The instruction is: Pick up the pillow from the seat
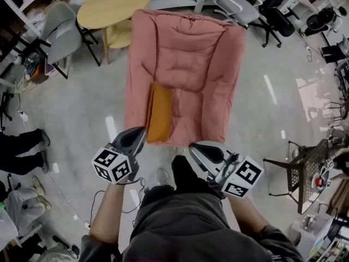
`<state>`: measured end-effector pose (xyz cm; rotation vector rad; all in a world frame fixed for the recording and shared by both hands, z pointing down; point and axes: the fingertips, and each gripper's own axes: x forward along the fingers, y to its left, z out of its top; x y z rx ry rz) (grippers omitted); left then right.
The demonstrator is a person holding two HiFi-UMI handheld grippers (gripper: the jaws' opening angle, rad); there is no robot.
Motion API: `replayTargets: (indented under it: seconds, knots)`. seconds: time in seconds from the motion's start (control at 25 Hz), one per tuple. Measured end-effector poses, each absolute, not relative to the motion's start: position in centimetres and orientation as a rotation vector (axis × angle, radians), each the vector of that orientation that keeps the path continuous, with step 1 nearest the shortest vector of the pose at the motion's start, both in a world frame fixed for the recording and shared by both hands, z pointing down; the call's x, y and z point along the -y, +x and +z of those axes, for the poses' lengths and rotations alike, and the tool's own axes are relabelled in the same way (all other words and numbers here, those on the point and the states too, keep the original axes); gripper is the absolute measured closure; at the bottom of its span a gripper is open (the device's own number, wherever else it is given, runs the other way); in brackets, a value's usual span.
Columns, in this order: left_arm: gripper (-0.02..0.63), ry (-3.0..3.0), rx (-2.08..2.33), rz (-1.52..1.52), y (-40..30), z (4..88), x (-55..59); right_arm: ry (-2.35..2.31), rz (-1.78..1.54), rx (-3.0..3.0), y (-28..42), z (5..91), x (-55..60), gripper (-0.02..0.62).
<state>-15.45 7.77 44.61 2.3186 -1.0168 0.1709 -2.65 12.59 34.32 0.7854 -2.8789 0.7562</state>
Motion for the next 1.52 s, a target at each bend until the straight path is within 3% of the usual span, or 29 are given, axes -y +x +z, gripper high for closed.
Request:
replayTargets:
  seconds: [0.16, 0.24, 0.72, 1.0, 1.52]
  knots:
    - [0.57, 2.232, 1.102, 0.184, -15.2, 49.7, -2.5, 0.654, 0.844, 2.858, -2.2, 38.0, -8.6, 0.583]
    - [0.501, 2.189, 1.131, 0.234, -15.1, 52.7, -0.1, 0.609, 0.902, 2.838, -1.4, 39.8, -6.6, 0.583]
    - [0.231, 1.883, 1.057, 0.641, -14.4, 74.3, 5.2, 0.462, 1.182, 2.694, 1.8, 48.2, 0.6, 0.583]
    - [0.206, 1.77, 1.009, 0.788, -14.3, 83.6, 4.9, 0.508, 1.259, 2.606, 2.7, 52.2, 1.4, 0.583]
    - [0.186, 1.714, 0.993, 0.922, -11.2, 86.7, 4.9, 0.547, 1.343, 2.561, 1.6, 53.3, 3.1, 0.583]
